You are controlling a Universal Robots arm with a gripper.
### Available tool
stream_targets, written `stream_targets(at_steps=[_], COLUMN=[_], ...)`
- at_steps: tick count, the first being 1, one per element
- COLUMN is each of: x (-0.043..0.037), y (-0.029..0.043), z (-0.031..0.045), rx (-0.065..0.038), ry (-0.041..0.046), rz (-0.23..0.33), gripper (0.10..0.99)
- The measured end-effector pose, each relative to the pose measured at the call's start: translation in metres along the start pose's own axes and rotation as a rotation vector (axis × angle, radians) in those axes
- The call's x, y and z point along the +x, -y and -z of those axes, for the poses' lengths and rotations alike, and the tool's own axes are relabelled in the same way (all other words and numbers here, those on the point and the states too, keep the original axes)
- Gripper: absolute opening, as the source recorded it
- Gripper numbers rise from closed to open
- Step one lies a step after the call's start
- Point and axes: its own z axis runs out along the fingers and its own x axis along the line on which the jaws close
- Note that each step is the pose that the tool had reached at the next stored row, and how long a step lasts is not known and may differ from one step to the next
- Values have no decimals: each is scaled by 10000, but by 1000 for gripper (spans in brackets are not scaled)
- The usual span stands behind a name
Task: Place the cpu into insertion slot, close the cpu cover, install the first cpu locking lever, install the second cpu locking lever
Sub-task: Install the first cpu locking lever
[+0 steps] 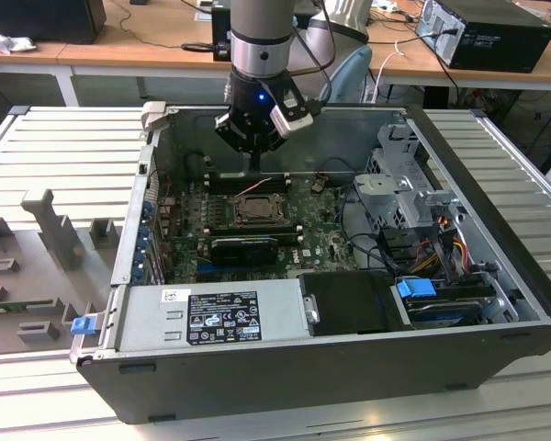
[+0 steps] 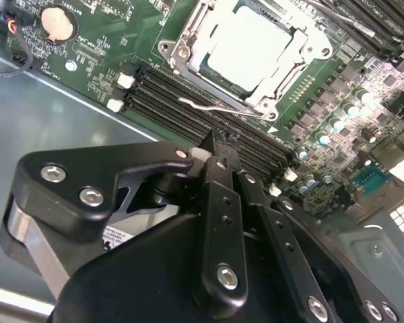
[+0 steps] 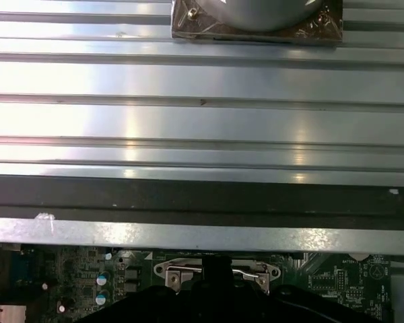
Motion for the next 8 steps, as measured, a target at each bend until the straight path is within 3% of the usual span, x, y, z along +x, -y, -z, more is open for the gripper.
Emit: stream_targets(at_steps=[8], x=[-2], y=[16], z=[-25], rx=[-2], ry=[1], rz=[1], gripper=[106])
